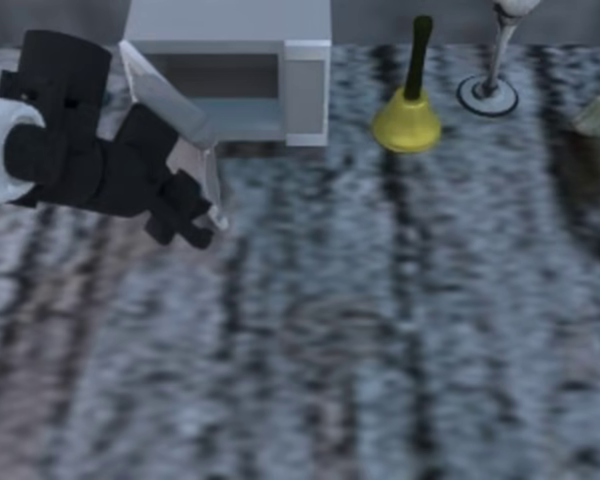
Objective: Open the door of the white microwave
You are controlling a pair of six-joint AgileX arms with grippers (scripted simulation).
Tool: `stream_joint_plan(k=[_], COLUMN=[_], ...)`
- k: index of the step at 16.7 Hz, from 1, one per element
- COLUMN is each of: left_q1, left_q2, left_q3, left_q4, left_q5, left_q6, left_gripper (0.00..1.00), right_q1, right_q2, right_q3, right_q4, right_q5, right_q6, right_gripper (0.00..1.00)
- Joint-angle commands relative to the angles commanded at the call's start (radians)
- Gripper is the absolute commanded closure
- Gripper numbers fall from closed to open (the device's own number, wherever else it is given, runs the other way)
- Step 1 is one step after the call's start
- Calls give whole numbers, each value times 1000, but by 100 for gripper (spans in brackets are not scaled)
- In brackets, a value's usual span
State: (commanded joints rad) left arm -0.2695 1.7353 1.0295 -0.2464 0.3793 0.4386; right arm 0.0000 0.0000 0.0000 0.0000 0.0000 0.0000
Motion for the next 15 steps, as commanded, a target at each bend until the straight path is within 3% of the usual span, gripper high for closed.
stream_joint_plan(k=[7,15], left_q1=[0,24], left_q2=[0,-2], left_q3=[0,3], left_q4=[0,-27], left_q5=[0,41], left_q6=[0,61], left_gripper=[100,100], right_q1=[0,0], right_q2=[0,0], right_q3=[0,0], right_q4=[0,0], right_q5=[0,0], right_q6=[0,0], right_gripper=[0,0])
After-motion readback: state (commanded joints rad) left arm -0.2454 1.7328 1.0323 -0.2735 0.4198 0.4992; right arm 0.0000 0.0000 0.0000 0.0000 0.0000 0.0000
